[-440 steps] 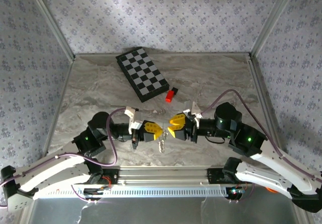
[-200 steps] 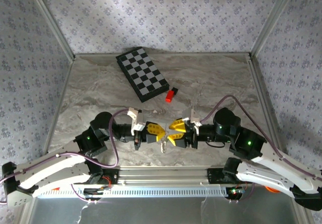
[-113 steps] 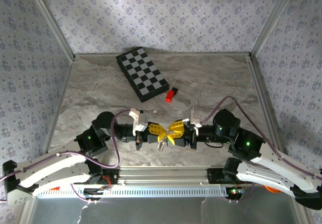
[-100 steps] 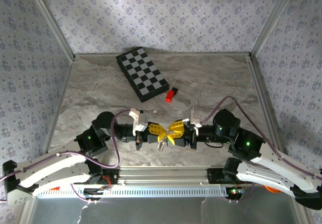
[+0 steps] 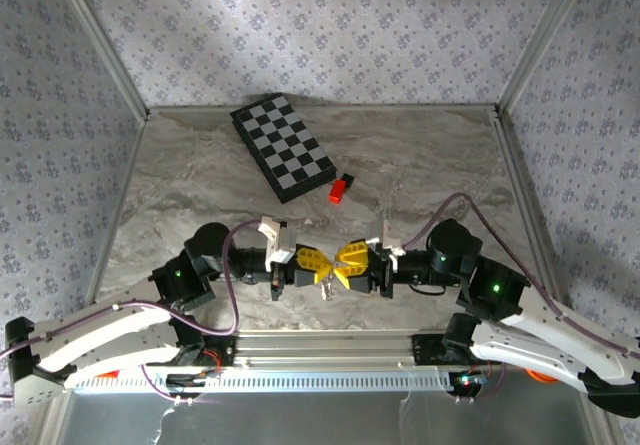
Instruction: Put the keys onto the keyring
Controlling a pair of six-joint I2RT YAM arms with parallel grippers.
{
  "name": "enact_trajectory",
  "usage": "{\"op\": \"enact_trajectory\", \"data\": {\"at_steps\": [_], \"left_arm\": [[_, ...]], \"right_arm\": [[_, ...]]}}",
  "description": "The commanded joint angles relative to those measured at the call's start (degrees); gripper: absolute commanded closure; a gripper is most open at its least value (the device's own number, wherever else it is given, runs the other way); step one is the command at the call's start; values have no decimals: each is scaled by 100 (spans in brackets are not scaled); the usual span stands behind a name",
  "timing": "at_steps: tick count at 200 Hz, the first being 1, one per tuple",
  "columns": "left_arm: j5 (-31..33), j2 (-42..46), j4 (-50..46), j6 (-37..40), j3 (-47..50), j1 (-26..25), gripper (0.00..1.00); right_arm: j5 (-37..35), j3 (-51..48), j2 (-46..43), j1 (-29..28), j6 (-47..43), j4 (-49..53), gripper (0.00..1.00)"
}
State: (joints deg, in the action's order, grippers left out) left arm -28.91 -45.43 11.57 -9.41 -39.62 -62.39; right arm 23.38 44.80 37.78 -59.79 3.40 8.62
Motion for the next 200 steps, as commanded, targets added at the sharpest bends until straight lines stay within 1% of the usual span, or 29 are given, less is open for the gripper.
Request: {"op": "enact_trajectory", "data": {"at_steps": [1,38,103,127,139,150,183,200], "left_arm": [[-28,43,142,123,-275,-45,100],[-28,26,121,141,-286,-56,100],[7,18,91,156,-305,-71,100],[23,20,71,161,-310,-73,100],[43,24,38,169,-316,-79,100],[89,24,-48,194,-341,-80,100],[268,51,-661,402,-504,-78,100],[358,43,-1065,578,-649,-80,91]], "right_arm": [[-59,5,-113,-22,-37,3,70],[-54,-15,-54,-27,-54,-39,77],[62,6,19,-19,-50,42,84],[79,12,55,-22,-74,73,89],[98,43,63,-23,-116,122,93],[98,95,76,-22,-189,251,100],[112,500,148,-19,-570,1018,100],[-30,718,189,-21,-787,1385,100]]}}
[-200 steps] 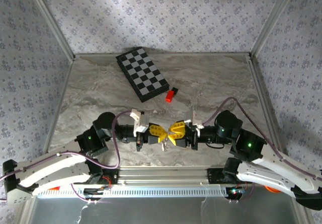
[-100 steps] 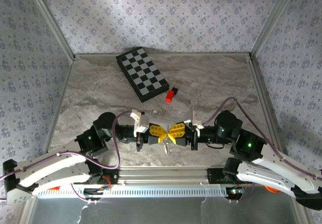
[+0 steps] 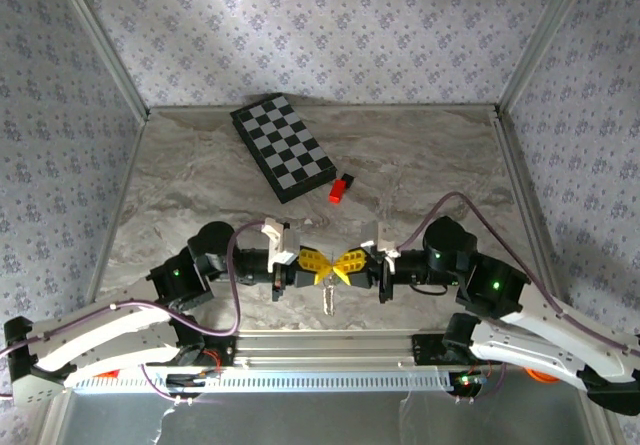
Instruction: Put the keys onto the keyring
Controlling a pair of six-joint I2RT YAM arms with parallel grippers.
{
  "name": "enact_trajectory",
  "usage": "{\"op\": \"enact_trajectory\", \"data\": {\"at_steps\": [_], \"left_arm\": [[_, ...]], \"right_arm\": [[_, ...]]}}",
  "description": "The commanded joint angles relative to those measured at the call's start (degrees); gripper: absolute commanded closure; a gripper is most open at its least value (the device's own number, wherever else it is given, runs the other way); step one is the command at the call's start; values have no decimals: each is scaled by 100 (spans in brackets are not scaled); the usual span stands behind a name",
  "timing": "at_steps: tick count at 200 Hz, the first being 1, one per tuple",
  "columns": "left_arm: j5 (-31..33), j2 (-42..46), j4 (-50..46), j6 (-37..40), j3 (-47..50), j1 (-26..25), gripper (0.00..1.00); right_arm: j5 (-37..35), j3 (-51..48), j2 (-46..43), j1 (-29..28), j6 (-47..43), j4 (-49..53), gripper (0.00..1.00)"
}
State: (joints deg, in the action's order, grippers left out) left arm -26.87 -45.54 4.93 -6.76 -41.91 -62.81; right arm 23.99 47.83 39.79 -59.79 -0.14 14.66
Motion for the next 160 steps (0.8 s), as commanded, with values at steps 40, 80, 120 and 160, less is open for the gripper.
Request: {"op": "enact_trajectory", "data": {"at_steps": [40,80,120,160], "left_arm": [[419,29,-1292,632,-818,-39,79],[518,-114,-1932,816,-1150,-39,77],[415,-243,-2049,822,-1210,-40,77],[245,-430,-1881,792,-1170,-39,78]], "right_arm": [[-343,967,249,-17,-769,1542,100],[-657,1426,561,-107,-1050,2071,100],[-1297,1896,967,-494,-1401,2643,100],[-1684,2204,1248,-879,-1574,2876,100]]}}
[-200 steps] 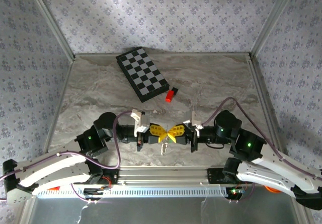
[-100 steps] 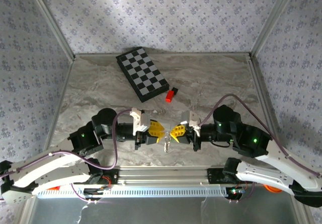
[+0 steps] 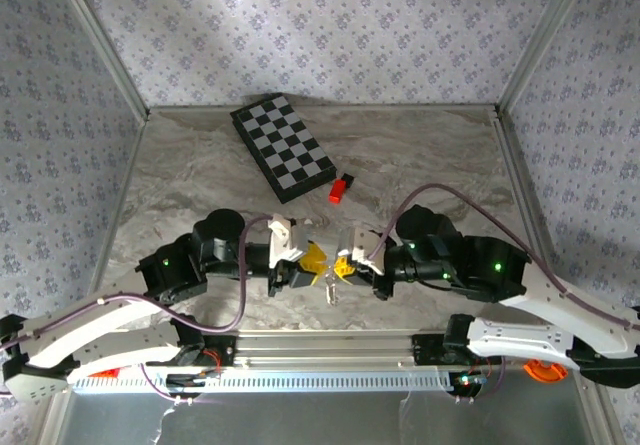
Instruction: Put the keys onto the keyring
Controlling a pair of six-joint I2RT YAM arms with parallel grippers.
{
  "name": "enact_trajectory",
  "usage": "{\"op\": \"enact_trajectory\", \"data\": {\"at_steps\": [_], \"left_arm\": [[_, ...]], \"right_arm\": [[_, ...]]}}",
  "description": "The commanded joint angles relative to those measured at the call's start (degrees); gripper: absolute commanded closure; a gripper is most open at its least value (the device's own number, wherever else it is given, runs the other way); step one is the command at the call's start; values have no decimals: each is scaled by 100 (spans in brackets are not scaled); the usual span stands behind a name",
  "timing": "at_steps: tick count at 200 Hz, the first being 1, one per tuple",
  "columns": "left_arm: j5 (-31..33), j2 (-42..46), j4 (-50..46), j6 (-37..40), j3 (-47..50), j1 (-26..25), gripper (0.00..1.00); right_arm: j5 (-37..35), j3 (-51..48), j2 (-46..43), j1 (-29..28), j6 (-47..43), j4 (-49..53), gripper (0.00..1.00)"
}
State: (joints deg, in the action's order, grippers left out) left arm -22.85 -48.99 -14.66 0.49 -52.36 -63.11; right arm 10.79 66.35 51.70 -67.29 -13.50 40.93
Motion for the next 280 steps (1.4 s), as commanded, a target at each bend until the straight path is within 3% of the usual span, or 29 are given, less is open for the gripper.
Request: {"op": "enact_trajectory", "data": {"at_steps": [1,127,280], "left_arm": [[-162,-84,86,66,-121,-8,78],[-386,-317,84,80,-63,-8,93],[-494,-399,170,-5,-2,-10,91]], "right_arm": [[-370,353,67,-132,-240,249,100],[-393,423,156,-197,-189,288,100],[-462,322,120,-188,-4,273,100]]}}
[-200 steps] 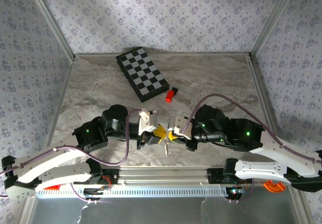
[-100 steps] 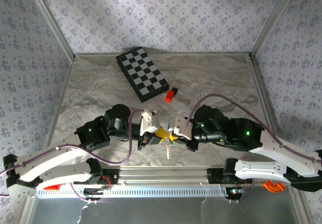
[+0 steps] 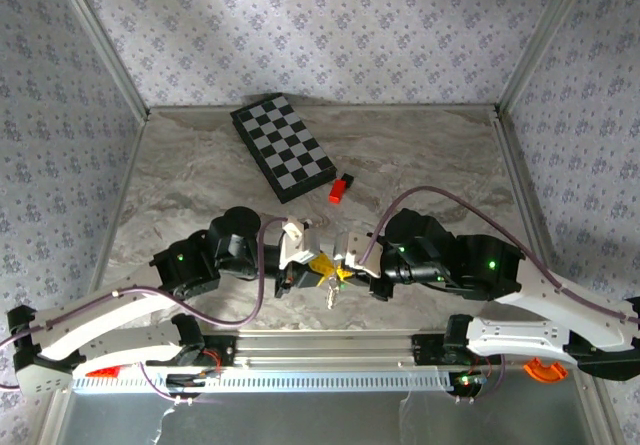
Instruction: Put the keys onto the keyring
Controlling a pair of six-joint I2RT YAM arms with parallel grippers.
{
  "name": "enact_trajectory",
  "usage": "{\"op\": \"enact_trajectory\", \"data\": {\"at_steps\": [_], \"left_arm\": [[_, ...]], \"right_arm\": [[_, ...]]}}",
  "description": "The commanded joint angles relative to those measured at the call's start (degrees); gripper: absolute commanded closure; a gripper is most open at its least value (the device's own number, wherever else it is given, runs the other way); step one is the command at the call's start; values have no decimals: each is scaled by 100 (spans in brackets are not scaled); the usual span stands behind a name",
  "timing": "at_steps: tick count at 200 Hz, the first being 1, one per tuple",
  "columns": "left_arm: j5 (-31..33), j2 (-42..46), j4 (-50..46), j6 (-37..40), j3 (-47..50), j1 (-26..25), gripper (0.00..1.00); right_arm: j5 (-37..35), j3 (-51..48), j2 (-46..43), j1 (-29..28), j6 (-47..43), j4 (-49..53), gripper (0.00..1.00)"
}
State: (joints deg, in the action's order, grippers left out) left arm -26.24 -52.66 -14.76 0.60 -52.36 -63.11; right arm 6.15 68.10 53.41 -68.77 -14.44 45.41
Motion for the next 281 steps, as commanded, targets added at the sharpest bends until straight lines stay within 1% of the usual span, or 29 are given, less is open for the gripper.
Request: {"op": "enact_trajectory", "data": {"at_steps": [1,30,84,114,117,125,147,159,184,218,238,259,281], "left_arm": [[-154,-33,178,-16,-2,-9,91],[-139,12,184,-31,31,-8,89],[-101,11,184,-53,76,-8,90],[-64,46,193,-78,100,-8,86],[-72,39,198,-85,99,-8,85],[-66,54,202,-102,95,-8,84],[-108,29,169,-119,72,-8,84],[-103,32,159,-130,71,-4,85],[-35,80,192,-147,106,-17,93],[-31,50,159,-140,74,-17,93],[-22,46,169,-144,89,-17,91],[20,44,169,-156,82,-17,92],[110,104,191,-143,79,-17,100]], "right_arm": [[1,145,-55,-40,90,-178,100],[-18,110,-75,-40,107,-185,100],[-9,72,-137,-13,124,-294,100],[18,72,-189,9,126,-356,100],[18,-92,-195,12,125,-357,100],[18,-129,-198,8,126,-372,100],[1,-152,-203,13,141,-377,100],[0,-162,-217,13,127,-397,100],[7,-199,-258,13,111,-440,100],[100,-270,-269,13,145,-537,100],[143,-279,-269,21,156,-596,100],[218,-281,-272,25,152,-678,100],[262,-286,-274,34,152,-695,100]]}}
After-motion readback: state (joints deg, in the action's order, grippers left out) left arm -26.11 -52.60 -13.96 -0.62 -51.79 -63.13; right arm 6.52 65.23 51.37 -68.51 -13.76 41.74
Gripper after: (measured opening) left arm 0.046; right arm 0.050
